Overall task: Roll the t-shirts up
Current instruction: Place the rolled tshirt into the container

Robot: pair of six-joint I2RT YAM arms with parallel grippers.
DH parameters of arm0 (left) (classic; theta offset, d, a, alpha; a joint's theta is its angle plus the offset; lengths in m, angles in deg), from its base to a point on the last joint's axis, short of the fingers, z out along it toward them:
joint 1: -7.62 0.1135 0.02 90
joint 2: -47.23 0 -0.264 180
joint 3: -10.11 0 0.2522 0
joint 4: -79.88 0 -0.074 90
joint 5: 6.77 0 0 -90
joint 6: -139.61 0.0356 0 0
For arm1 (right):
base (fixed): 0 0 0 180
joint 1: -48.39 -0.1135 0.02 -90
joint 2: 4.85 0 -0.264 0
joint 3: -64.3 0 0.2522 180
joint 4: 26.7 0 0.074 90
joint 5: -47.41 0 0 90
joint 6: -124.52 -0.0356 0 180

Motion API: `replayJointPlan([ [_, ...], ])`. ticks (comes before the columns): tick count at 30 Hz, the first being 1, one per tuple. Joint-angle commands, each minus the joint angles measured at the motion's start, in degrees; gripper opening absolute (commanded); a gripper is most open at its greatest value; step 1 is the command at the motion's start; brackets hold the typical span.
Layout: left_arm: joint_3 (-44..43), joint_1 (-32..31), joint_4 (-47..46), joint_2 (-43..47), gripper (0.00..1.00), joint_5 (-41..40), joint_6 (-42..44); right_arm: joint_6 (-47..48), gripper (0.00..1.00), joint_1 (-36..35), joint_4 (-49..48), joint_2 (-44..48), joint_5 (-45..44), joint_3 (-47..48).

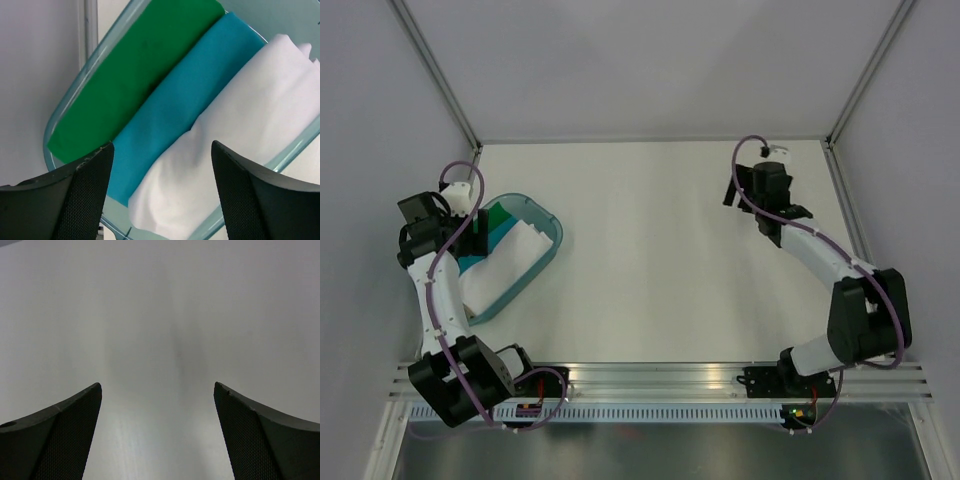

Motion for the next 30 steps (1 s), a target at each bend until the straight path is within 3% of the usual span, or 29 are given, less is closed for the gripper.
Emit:
replayJointPlan([
  [1, 2.8, 0.0, -6.9, 0.9, 0.91, -0.7, -3.6, -0.7, 0.98, 4.9, 0.8, 10.8, -12.2, -7.6],
  [3, 5.0, 0.2, -8.2, 1.4, 0.92, -1.9, -5.3, 0.4, 0.98, 5.7, -1.4, 16.3, -18.6, -12.1],
  [6, 7.3, 0.4, -11.5, 2.7, 0.99, -6.0, -8.7, 2.4, 0.98, 5.8, -2.2, 20.3, -20.7, -14.5],
  [12, 8.9, 0.4, -12.4, 5.8, 1.00, -8.2, -13.1, 1.0, 0.98, 5.8, 1.3, 19.9, -20.5, -13.1],
  [30, 13.1, 0.3, -13.6, 5.8, 0.99, -5.5, -11.5, 1.7, 0.98, 5.8, 0.2, 20.6, -20.7, -14.5],
])
